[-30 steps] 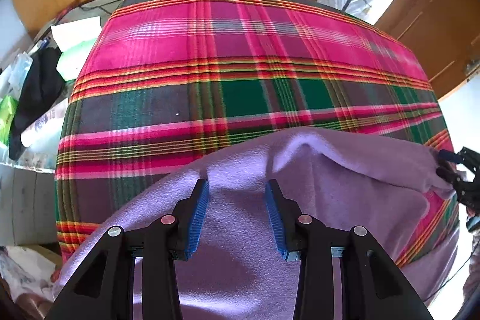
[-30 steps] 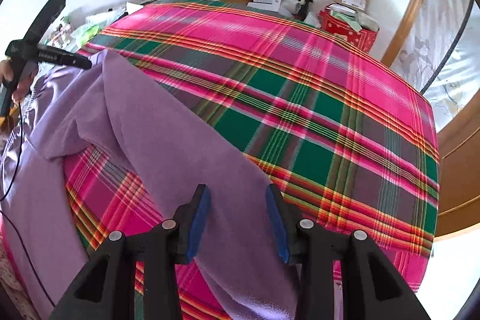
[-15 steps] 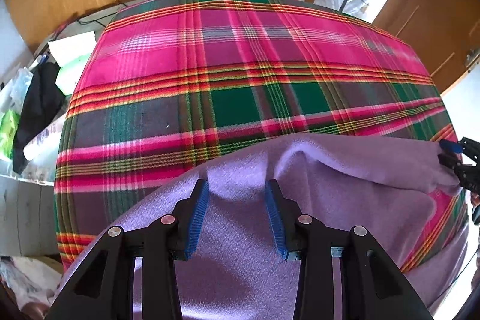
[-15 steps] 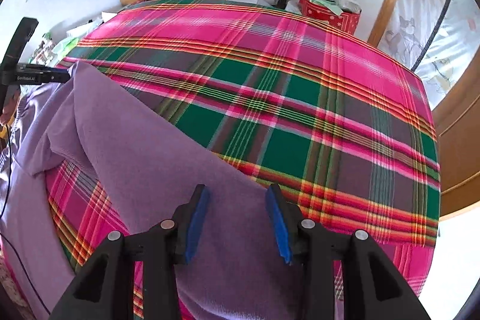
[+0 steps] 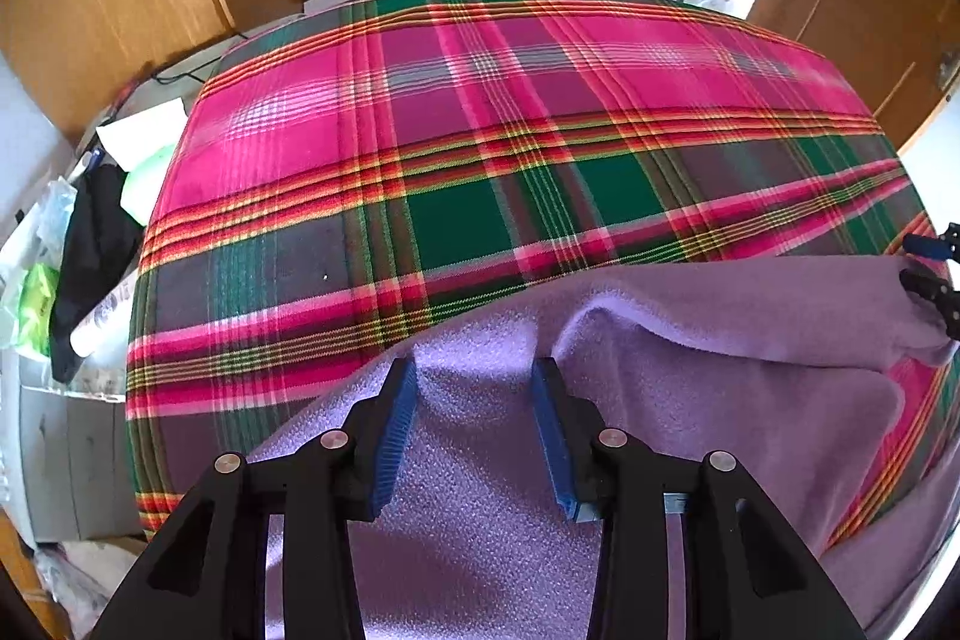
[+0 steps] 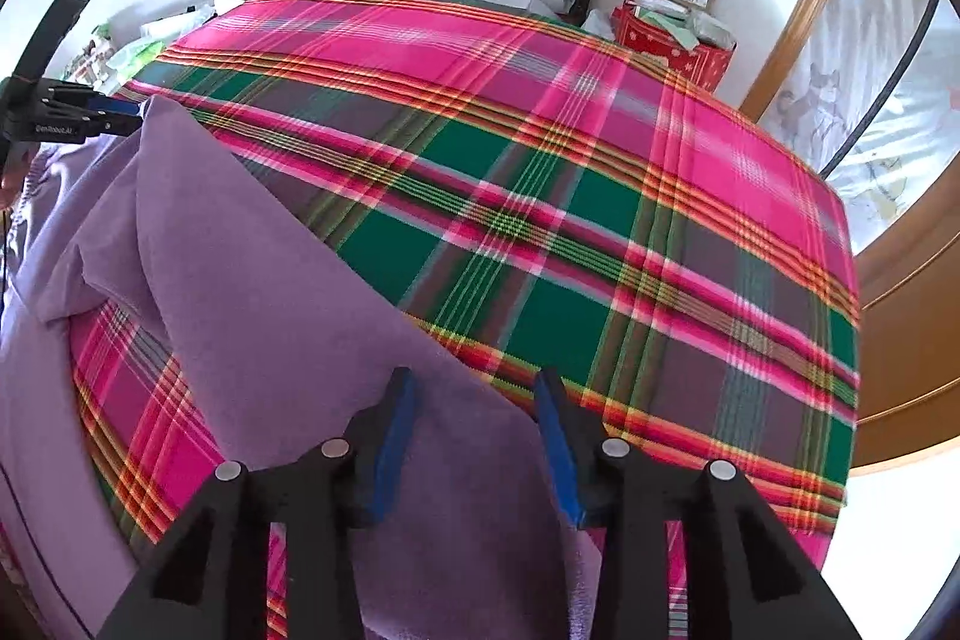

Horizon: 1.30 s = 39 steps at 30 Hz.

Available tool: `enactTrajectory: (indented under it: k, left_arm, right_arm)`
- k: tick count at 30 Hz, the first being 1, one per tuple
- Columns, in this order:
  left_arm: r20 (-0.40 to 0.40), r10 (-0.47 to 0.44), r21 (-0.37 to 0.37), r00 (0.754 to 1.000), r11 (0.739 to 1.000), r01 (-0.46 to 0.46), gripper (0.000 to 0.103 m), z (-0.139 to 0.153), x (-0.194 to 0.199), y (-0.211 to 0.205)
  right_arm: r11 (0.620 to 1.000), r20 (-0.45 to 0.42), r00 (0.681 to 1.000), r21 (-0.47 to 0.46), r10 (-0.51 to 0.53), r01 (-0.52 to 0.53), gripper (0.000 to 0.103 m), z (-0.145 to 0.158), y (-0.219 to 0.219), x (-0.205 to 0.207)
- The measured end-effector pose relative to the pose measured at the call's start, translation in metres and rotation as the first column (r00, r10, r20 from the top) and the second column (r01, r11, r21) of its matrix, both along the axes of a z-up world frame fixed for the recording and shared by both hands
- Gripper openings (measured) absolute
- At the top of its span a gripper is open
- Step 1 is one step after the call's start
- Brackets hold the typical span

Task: Fold clothes
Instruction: 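Fold the held garment edge over the garment with both grippers and release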

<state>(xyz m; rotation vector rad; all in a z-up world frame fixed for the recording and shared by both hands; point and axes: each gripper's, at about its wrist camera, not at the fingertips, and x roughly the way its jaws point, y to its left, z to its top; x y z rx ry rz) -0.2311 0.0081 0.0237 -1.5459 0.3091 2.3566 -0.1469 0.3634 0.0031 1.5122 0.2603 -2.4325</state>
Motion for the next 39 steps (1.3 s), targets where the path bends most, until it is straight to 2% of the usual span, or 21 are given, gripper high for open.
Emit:
enactTrajectory:
  k: [3, 5, 8, 11, 16, 21, 39]
  left_arm:
    - [-0.012, -0.008, -0.011, 1.0, 1.0, 0.008, 0.043, 0.001, 0.002, 0.004]
    - [-0.013, -0.006, -0.002, 1.0, 1.0, 0.006, 0.043, 0.001, 0.004, 0.004]
    - [-0.013, -0.004, 0.007, 1.0, 1.0, 0.004, 0.043, 0.002, 0.006, 0.003]
    - [-0.019, 0.0, 0.011, 1.0, 1.0, 0.001, 0.039, 0.003, 0.005, 0.004]
    - [-0.029, 0.005, 0.016, 1.0, 1.0, -0.005, 0.015, 0.004, 0.003, 0.005]
    - [-0.041, 0.012, 0.017, 0.999, 1.0, -0.012, 0.011, 0.005, 0.005, 0.007]
    - [-0.059, 0.021, 0.016, 0.998, 1.0, -0.02, 0.01, 0.003, -0.004, 0.005]
  right_arm:
    - [1.0, 0.005, 1.0, -0.013, 0.008, -0.007, 0.041, 0.0, 0.001, 0.0]
    - [0.999, 0.013, 1.0, -0.037, 0.017, -0.016, 0.035, 0.0, 0.002, 0.001]
    - [0.996, 0.038, 0.999, -0.09, 0.026, -0.023, 0.006, 0.001, 0.004, 0.003]
    - [0.996, 0.022, 1.0, -0.089, 0.016, -0.014, 0.006, 0.005, 0.004, 0.005]
    - [0.997, -0.092, 0.995, -0.062, -0.046, 0.04, 0.005, 0.025, 0.007, 0.005]
    - [0.996, -0.175, 0.98, -0.029, -0.091, 0.087, 0.006, 0.041, 0.006, -0.013]
    - [0.985, -0.21, 0.975, 0.134, -0.079, 0.108, 0.006, 0.022, -0.004, -0.088]
